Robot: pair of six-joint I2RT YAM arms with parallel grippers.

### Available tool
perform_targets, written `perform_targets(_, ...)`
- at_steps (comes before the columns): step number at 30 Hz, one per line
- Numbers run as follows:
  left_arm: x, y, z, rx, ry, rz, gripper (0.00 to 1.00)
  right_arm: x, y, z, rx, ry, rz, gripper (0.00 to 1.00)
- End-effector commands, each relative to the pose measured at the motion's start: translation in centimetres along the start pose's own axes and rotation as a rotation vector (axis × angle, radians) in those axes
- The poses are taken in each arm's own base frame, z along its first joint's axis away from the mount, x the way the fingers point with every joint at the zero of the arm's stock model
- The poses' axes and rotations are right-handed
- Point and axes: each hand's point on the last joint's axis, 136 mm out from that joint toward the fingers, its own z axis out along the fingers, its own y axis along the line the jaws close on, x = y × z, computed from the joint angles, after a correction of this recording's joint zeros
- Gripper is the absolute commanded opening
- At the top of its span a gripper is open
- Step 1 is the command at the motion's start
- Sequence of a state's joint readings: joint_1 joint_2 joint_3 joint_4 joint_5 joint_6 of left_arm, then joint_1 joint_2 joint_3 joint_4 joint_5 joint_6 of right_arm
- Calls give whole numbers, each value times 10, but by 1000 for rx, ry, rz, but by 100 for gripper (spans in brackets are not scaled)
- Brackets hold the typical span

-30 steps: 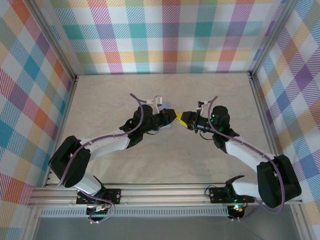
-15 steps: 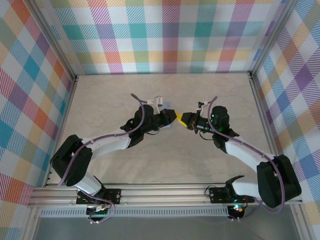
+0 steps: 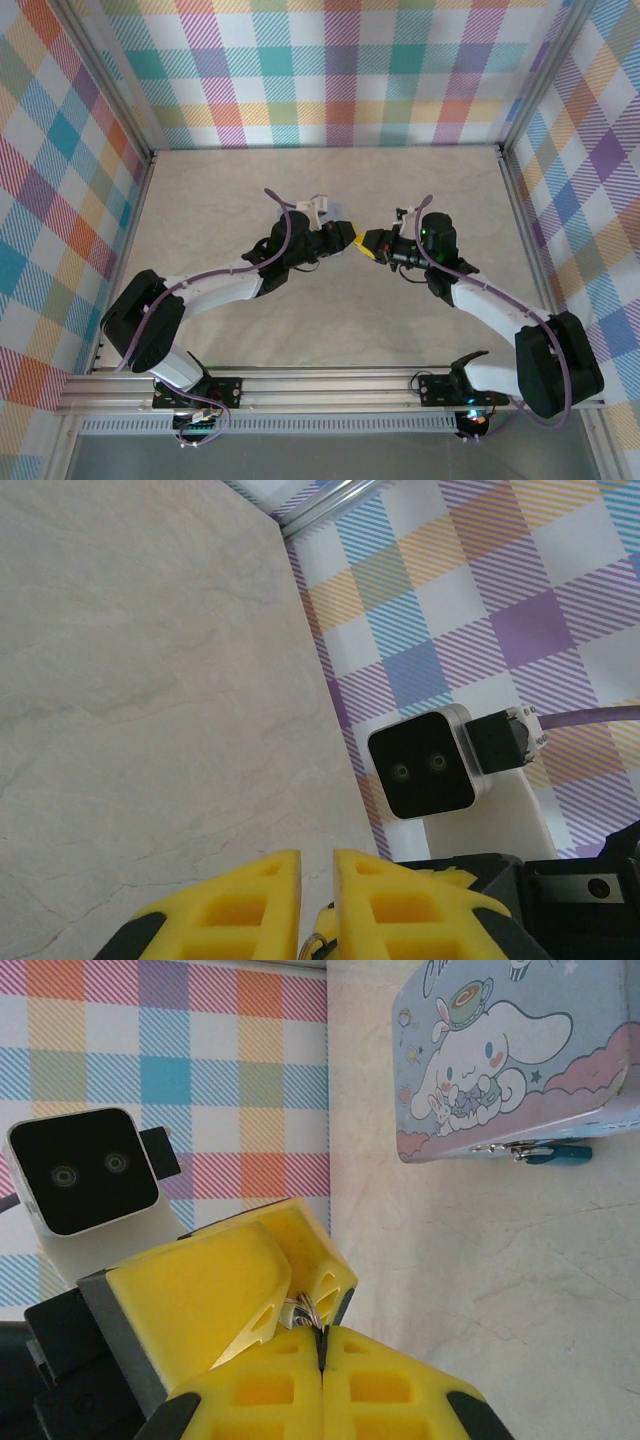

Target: Unlock the padlock with the key

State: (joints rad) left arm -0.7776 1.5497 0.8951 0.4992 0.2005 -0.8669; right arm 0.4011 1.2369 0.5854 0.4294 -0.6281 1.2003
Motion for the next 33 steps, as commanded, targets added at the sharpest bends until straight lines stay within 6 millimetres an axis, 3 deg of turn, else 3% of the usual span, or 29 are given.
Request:
perform_targets(1, -4, -44, -3, 126, -12, 33, 16, -1, 4, 0, 11, -9, -20, 0)
perform_targets(33, -3, -30, 1, 72, -17, 40, 14, 4, 6, -6, 42, 0, -28, 0)
